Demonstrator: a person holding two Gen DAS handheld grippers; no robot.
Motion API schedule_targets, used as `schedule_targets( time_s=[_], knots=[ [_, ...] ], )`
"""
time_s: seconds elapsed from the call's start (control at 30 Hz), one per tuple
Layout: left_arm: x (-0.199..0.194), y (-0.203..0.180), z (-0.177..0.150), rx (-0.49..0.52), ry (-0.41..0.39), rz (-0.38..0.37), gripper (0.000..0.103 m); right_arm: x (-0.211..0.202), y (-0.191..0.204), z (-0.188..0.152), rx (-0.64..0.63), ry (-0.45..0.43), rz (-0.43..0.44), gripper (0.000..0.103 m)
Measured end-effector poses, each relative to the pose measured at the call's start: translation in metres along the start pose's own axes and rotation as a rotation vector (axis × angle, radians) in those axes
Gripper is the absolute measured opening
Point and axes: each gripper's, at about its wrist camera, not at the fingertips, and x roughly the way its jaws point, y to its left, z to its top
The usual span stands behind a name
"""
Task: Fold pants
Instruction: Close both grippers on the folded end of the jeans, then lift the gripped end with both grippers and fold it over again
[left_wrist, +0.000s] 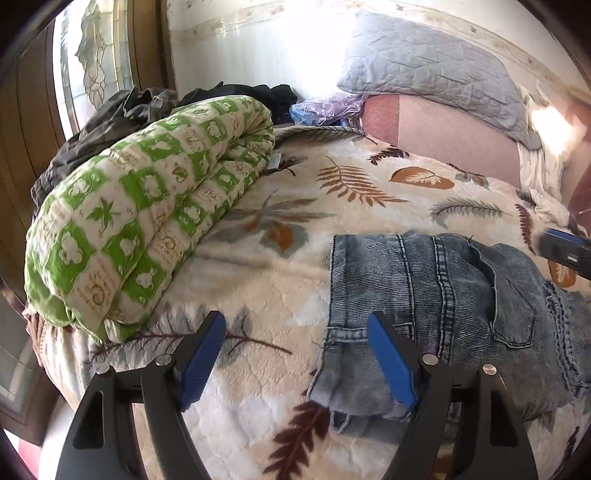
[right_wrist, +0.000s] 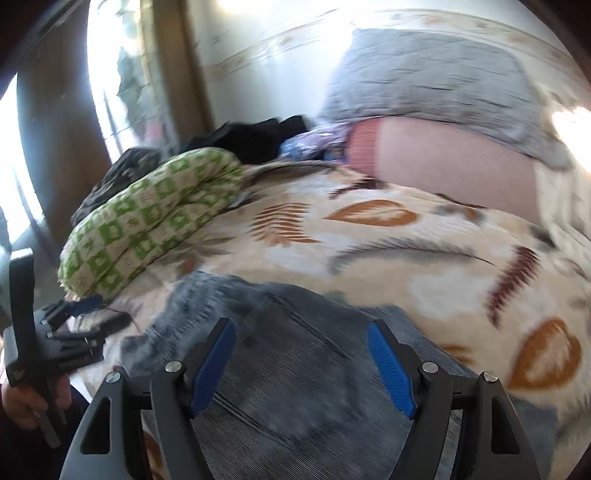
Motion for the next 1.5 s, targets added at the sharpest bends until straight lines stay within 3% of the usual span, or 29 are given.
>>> schedule_targets(
  time_s=[0.27,0.4,0.53,0.67,0.77,0.8,0.83,0.9,1.0,1.03,1.07,1.13,1.23,1.33,1.5],
  knots=[
    [-0.002,0.010,-0.006,-0.063,0.043,-0.085,0.079,0.087,0.066,0.059,-0.127,0.177,0.147,0.077],
    [0.008,0.006,-0.013,-0.047,0.083,-0.071,0.079,0.132,0.100,0.073,-0.193,0.290,0.218,0.077],
    [0.023,0.007,-0.022,-0.078,0.164,-0.149,0.079,0.168,0.119,0.075,-0.215,0.383,0.257,0.077],
    [0.036,0.016,-0.027,-0.163,0.222,-0.213,0.079,0.193,0.128,0.071,-0.250,0.456,0.251,0.077],
    [0.037,0.023,-0.027,-0.217,0.217,-0.249,0.079,0.206,0.132,0.067,-0.281,0.508,0.218,0.077],
    [0.037,0.022,-0.027,-0.219,0.217,-0.259,0.079,0.211,0.133,0.064,-0.292,0.538,0.201,0.074],
    [0.037,0.021,-0.027,-0.216,0.213,-0.269,0.079,0.214,0.133,0.062,-0.298,0.553,0.195,0.062],
    [0.037,0.018,-0.027,-0.196,0.204,-0.299,0.079,0.220,0.136,0.057,-0.323,0.591,0.185,0.050],
    [0.040,0.015,-0.027,-0.199,0.201,-0.332,0.078,0.224,0.135,0.052,-0.337,0.601,0.136,0.026],
    [0.041,0.015,-0.026,-0.198,0.198,-0.345,0.071,0.224,0.133,0.052,-0.329,0.598,0.127,0.021],
    [0.042,0.014,-0.026,-0.194,0.199,-0.365,0.053,0.221,0.130,0.053,-0.315,0.590,0.126,0.019],
    [0.045,0.012,-0.026,-0.191,0.213,-0.402,0.036,0.213,0.129,0.053,-0.319,0.565,0.122,0.016],
    [0.047,0.012,-0.025,-0.184,0.208,-0.431,0.025,0.192,0.130,0.053,-0.327,0.516,0.106,0.015],
    [0.047,0.015,-0.025,-0.213,0.204,-0.476,0.022,0.168,0.127,0.060,-0.279,0.461,0.121,0.015],
    [0.028,0.007,-0.018,-0.156,0.124,-0.473,0.021,0.114,0.117,0.075,-0.213,0.338,0.128,0.015]
  ],
)
